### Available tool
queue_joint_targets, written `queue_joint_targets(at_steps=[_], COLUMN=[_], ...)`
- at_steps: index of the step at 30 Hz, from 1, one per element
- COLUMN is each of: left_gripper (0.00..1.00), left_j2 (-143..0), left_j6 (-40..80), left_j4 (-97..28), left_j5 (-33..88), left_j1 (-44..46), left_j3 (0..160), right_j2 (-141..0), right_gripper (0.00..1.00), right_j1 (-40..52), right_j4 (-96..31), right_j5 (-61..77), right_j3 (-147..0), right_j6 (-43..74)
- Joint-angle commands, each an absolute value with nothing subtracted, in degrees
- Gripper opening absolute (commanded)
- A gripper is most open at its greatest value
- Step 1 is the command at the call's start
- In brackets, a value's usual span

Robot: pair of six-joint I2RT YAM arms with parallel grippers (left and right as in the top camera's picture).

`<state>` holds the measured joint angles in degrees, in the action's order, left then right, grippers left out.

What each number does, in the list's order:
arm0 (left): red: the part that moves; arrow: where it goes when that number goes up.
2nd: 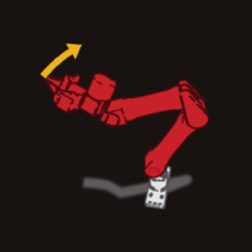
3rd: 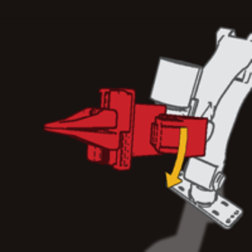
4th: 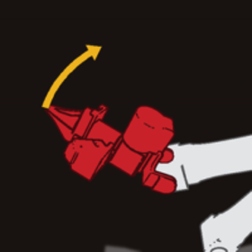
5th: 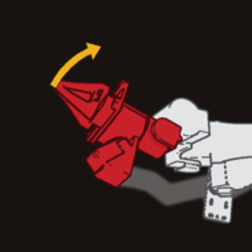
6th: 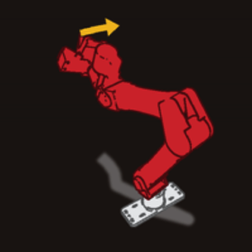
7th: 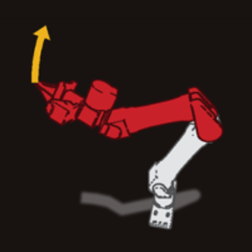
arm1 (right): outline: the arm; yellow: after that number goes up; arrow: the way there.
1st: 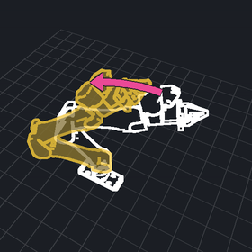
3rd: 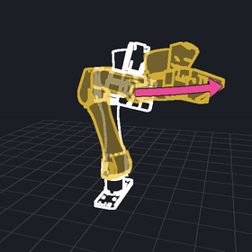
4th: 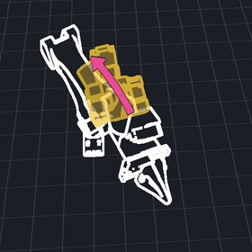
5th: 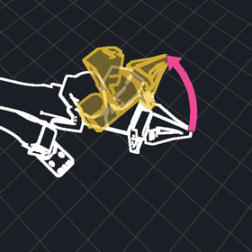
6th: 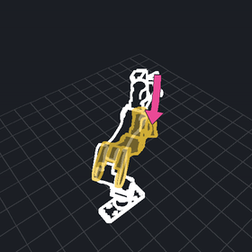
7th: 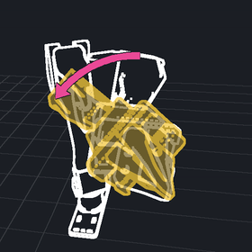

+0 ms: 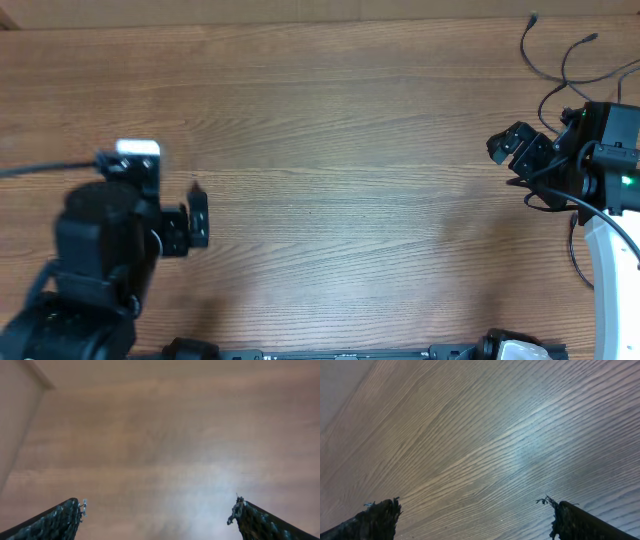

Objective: Untangle cables

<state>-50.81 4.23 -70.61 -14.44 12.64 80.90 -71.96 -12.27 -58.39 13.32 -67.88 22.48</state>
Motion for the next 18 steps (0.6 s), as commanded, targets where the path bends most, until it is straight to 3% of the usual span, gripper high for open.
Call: queue_joint_targets(at_steps=[1, 5, 9, 18], left_gripper=[1.0, 1.0, 1.0, 1.0], left_j2=[-43.9, -34.5, -27.3, -13.4], left_j6=[2.8, 2.9, 3.0, 3.0], left_j4=[-70.5, -70.4, -61.6, -18.1], left_j5=[-15.5, -15.0, -14.4, -5.9], left_j1=[12.3, 12.3, 12.1, 11.9], left_j3=[69.1, 56.6, 47.1, 23.7], right_j2=[-72.0, -72.0, -72.0, -72.0], right_gripper=[1.0, 1.0, 1.0, 1.0], right_j1=[-12.1, -12.1, -12.1, -12.1], right_j4=[-58.2, -58.2, -58.2, -58.2], right_j5=[13.8, 13.8, 13.8, 13.8], right_j3=[-68.6, -68.6, -68.6, -68.6], right_j6=[22.5, 22.5, 22.5, 22.5])
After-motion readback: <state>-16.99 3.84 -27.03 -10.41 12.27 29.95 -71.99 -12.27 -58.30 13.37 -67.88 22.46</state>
